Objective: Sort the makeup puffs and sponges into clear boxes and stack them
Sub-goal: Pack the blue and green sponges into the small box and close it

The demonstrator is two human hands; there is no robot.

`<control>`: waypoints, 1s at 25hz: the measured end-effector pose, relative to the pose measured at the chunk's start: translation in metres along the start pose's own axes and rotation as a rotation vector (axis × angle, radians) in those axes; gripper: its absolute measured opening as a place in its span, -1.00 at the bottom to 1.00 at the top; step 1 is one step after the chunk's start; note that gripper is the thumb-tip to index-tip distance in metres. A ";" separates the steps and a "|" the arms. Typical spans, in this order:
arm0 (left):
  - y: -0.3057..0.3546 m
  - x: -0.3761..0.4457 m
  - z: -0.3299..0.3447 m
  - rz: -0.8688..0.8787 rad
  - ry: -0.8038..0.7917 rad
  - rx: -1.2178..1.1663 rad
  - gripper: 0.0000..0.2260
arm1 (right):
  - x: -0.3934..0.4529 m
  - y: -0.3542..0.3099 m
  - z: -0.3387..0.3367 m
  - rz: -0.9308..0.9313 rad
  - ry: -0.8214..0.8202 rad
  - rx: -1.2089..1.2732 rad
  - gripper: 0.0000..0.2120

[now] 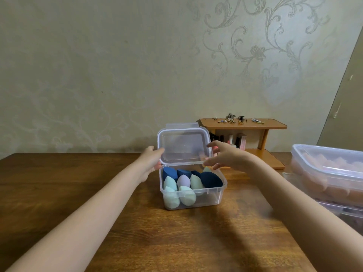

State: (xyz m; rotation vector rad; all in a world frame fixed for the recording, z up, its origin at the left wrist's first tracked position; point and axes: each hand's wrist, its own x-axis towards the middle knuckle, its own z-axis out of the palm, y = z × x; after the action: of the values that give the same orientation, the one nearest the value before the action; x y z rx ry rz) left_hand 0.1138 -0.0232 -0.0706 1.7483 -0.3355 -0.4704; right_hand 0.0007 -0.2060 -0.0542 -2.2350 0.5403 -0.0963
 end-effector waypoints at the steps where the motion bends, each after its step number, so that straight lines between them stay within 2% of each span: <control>1: 0.000 0.003 -0.001 0.008 -0.007 0.037 -0.49 | -0.003 -0.001 -0.003 -0.026 -0.033 -0.147 -0.29; 4: -0.003 0.009 0.001 0.075 -0.020 0.247 -0.42 | -0.003 -0.002 0.001 -0.071 -0.078 -0.622 -0.20; 6: -0.011 0.008 0.006 0.154 -0.069 0.447 -0.35 | -0.003 -0.002 0.009 -0.062 -0.041 -0.780 -0.08; 9: -0.027 0.004 0.012 0.222 -0.044 0.686 -0.20 | -0.007 0.012 0.022 0.012 0.006 -0.715 0.03; 13: -0.024 0.002 0.012 0.188 -0.006 0.799 -0.17 | -0.009 0.017 0.025 -0.001 0.055 -0.605 0.07; 15: -0.021 0.001 0.006 0.162 -0.018 0.733 -0.13 | -0.009 0.011 0.018 0.010 0.022 -0.564 0.11; 19: -0.018 0.009 -0.010 0.182 -0.010 0.403 -0.05 | -0.011 0.002 -0.002 0.049 -0.075 -0.497 0.09; 20: -0.015 0.012 -0.012 0.183 0.011 0.327 -0.06 | -0.009 0.000 -0.007 0.046 -0.056 -0.429 0.05; 23: -0.005 0.017 -0.009 0.115 0.006 0.023 -0.12 | 0.003 -0.008 -0.014 0.034 0.138 -0.127 -0.15; 25: 0.002 0.015 -0.004 0.091 -0.034 -0.138 -0.19 | 0.011 -0.006 -0.011 0.058 0.153 0.112 -0.23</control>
State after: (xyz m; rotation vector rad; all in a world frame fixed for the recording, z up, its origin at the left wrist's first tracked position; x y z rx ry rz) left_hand 0.1289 -0.0273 -0.0698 1.5858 -0.3963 -0.4469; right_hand 0.0099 -0.2150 -0.0433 -2.1125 0.6653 -0.2625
